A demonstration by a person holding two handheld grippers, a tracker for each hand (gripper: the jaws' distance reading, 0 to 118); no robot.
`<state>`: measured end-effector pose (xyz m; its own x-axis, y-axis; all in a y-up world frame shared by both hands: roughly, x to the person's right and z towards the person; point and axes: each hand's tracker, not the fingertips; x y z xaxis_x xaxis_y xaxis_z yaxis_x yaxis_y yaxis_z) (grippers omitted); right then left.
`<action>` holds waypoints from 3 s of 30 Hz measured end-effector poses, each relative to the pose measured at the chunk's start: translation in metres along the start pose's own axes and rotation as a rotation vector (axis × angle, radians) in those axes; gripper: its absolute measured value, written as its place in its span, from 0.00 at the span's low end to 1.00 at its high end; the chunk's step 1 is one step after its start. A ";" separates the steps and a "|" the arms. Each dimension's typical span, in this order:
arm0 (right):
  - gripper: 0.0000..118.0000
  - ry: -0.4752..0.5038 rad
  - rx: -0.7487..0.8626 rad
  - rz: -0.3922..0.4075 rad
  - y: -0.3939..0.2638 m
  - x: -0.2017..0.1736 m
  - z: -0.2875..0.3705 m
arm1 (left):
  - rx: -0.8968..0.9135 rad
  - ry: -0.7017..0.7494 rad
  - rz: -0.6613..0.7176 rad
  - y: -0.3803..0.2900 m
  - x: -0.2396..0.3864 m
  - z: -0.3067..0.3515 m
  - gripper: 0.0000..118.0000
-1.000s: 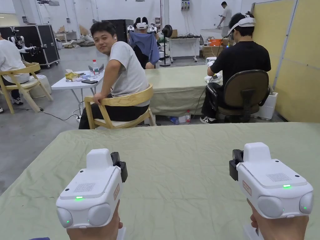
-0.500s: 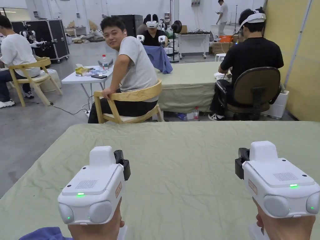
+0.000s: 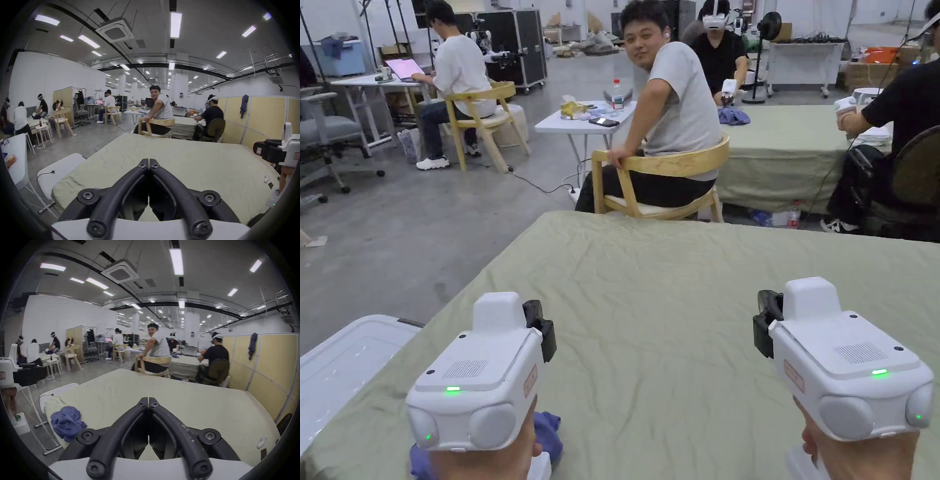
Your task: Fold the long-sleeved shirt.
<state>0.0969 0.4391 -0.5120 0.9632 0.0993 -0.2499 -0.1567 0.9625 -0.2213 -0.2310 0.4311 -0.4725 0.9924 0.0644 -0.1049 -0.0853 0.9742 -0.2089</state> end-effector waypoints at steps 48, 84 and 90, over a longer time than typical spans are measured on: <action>0.01 0.267 -0.310 0.039 -0.093 -0.107 -0.135 | -0.924 -0.343 -0.354 -0.127 -0.111 -0.176 0.75; 0.01 0.117 -0.144 -0.022 -0.048 -0.031 -0.039 | -0.130 -0.222 -0.239 0.079 -0.053 -0.061 0.11; 0.01 0.048 -0.104 -0.044 -0.045 0.000 -0.014 | -0.064 -0.280 -0.266 0.117 -0.018 -0.052 0.11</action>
<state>0.1006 0.3923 -0.5154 0.9584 0.0424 -0.2824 -0.1383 0.9341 -0.3291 -0.2632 0.5325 -0.5458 0.9656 -0.1235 0.2289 0.1818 0.9499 -0.2543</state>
